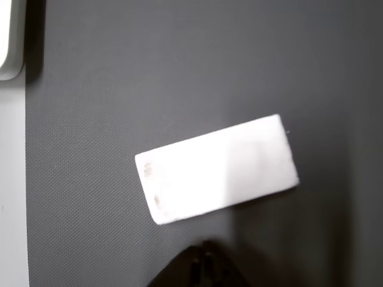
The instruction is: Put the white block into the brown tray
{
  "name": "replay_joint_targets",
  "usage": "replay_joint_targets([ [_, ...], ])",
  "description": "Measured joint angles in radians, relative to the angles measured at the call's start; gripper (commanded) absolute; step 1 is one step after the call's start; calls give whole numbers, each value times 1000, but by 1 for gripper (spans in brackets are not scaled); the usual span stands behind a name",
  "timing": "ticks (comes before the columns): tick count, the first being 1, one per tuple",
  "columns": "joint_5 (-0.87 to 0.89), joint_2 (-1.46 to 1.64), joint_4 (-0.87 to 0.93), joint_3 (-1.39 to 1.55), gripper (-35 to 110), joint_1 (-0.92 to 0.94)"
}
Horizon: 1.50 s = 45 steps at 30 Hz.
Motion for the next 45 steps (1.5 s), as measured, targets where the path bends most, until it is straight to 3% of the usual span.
replay_joint_targets([
  [24,26,-26,-2,-15,0,-25],
  [36,37,-442,52,-310,0,-25],
  [45,29,-683,-34,-459,0,-20],
])
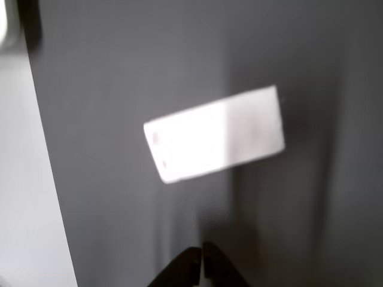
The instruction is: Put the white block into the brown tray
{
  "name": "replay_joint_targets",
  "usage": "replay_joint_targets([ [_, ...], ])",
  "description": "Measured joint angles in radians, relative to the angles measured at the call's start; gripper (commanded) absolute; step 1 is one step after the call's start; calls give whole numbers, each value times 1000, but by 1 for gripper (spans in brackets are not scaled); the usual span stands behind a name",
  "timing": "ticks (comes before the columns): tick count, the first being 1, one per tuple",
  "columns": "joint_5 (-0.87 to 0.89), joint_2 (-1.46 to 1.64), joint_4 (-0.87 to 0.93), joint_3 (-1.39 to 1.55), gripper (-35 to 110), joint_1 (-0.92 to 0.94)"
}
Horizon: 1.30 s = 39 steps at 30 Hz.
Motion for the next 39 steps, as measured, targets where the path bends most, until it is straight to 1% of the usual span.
replay_joint_targets([
  [5,44,-80,-51,-20,0,2],
  [12,23,-206,-58,-103,0,2],
  [18,20,-249,-95,-120,0,2],
  [23,-25,-296,-95,-156,0,2],
  [32,-51,-356,-95,-189,0,2],
  [39,-34,-367,-112,-190,0,2],
])
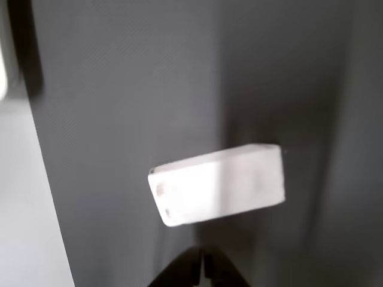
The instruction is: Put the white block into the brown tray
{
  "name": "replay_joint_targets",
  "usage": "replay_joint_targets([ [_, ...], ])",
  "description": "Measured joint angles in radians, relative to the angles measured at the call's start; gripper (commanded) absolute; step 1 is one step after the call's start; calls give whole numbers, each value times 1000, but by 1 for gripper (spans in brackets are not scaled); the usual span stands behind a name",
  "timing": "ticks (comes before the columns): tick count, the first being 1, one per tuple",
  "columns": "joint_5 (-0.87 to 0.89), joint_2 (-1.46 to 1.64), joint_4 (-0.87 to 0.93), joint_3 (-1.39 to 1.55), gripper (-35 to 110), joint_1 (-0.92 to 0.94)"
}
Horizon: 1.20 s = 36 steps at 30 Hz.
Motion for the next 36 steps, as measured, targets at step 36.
replay_joint_targets([
  [36,1244,-72,97,-94,3,17],
])
